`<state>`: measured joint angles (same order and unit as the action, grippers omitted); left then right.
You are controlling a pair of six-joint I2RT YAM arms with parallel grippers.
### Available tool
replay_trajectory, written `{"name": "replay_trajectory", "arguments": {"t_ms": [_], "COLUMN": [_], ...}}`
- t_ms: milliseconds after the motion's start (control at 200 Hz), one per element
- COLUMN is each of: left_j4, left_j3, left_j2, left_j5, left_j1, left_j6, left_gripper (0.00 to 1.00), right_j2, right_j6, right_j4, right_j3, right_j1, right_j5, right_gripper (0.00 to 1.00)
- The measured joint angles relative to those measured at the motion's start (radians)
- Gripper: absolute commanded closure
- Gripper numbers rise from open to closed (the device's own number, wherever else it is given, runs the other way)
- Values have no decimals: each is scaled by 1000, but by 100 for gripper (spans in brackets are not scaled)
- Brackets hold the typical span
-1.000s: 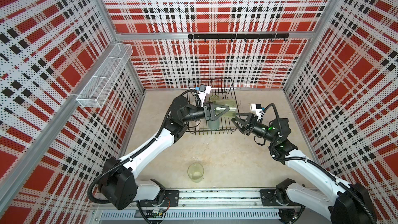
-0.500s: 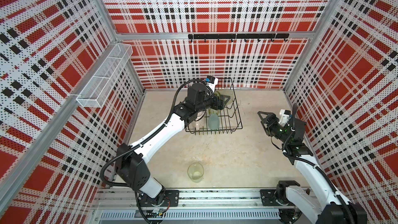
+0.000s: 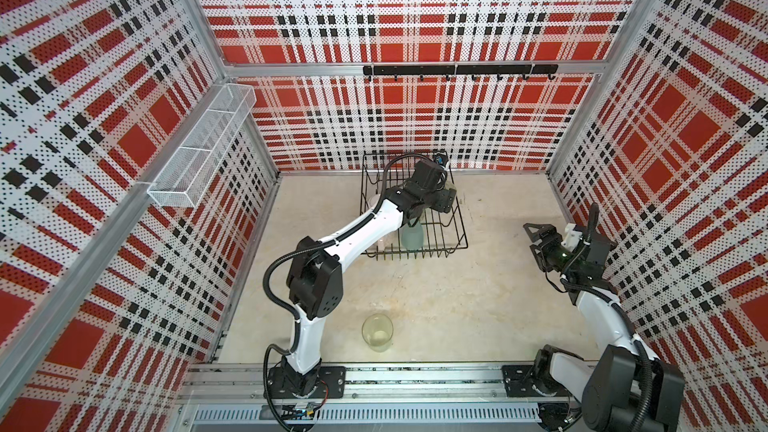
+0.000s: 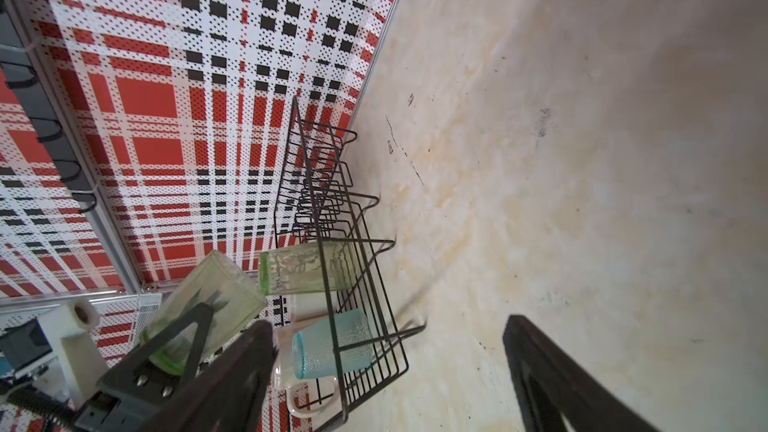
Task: Load the cups into the dish rack
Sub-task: 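Lower the green cup into the rack with the left gripper while the right withdraws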
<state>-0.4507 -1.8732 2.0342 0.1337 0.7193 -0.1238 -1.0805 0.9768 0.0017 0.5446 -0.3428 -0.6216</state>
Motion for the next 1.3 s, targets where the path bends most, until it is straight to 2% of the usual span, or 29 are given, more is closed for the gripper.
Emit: {"name": "replay_trajectory", "arguments": {"t_ms": [246, 341, 366, 737, 1298], "left_j4": [-82, -115, -124, -218, -307], "left_j3": [-84, -95, -95, -91, -120], "left_j2": [123, 148, 151, 185, 239], "left_j5": [56, 59, 59, 75, 51], "left_j1": [19, 24, 26, 77, 82], "left_j6": [26, 41, 47, 132, 156], "left_gripper": [20, 19, 19, 18, 13], "right_j2": [4, 1, -3, -41, -11], "right_j6": [-95, -115, -121, -163, -177], "right_j4": [-100, -126, -132, -171, -201], "right_j3": [0, 3, 5, 53, 53], "right_j1": [-2, -6, -8, -8, -8], "right_j5": [3, -9, -12, -50, -46], "right_gripper": [8, 4, 0, 0, 0]}}
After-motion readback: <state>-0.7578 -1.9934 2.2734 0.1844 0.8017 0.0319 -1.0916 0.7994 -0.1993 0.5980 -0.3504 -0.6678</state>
